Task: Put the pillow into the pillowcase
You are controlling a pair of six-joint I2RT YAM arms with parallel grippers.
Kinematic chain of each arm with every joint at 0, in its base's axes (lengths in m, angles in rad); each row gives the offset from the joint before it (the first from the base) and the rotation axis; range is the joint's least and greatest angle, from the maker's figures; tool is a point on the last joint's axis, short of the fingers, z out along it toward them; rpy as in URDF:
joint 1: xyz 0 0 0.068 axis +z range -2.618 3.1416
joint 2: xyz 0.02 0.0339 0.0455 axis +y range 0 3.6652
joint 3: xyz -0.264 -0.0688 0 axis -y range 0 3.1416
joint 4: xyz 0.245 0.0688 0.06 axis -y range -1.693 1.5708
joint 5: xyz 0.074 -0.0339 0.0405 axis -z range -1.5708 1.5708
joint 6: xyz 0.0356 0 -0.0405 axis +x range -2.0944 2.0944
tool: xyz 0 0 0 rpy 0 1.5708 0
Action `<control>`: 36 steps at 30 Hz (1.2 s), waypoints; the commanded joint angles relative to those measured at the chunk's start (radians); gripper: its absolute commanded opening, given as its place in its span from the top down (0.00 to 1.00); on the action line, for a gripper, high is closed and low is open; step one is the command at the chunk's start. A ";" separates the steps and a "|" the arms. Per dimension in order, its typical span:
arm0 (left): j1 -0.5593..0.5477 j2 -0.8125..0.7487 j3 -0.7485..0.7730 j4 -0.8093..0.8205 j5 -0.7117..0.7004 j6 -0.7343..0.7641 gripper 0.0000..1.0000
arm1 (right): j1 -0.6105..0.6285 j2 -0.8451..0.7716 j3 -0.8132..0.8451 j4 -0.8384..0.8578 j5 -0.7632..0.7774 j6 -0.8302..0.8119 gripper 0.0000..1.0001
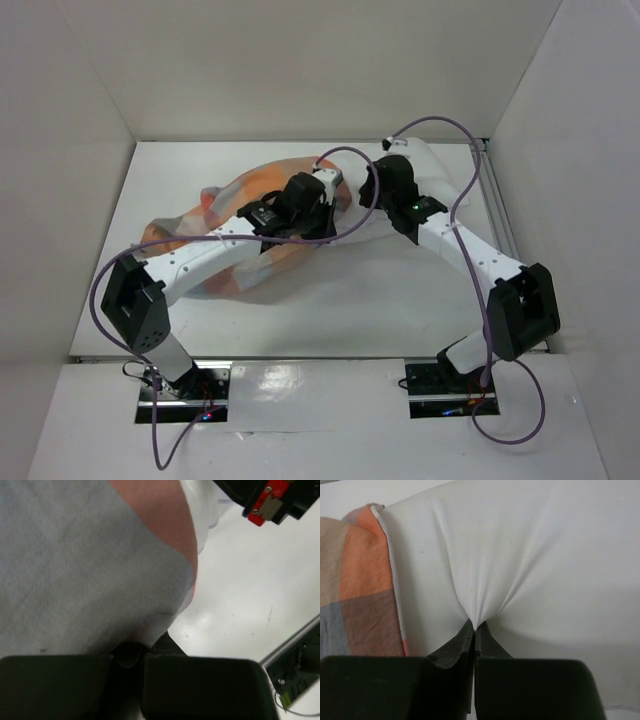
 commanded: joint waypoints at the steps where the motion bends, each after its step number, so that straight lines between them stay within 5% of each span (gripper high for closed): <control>1: -0.038 -0.111 0.079 0.073 0.098 -0.029 1.00 | 0.057 -0.095 0.034 -0.016 -0.023 0.016 1.00; 12: -0.047 -0.122 0.203 -0.097 0.147 -0.040 1.00 | 0.126 -0.113 0.057 -0.075 0.026 0.035 1.00; 19: -0.058 -0.163 0.147 -0.088 0.224 -0.113 1.00 | 0.201 -0.205 -0.015 -0.067 0.091 0.055 1.00; 27: -0.079 -0.129 0.273 -0.088 0.324 -0.133 1.00 | 0.201 -0.182 -0.006 -0.086 0.123 0.055 1.00; 36: -0.006 -0.173 0.474 -0.184 0.264 -0.113 1.00 | 0.221 -0.374 -0.097 -0.221 0.212 0.036 1.00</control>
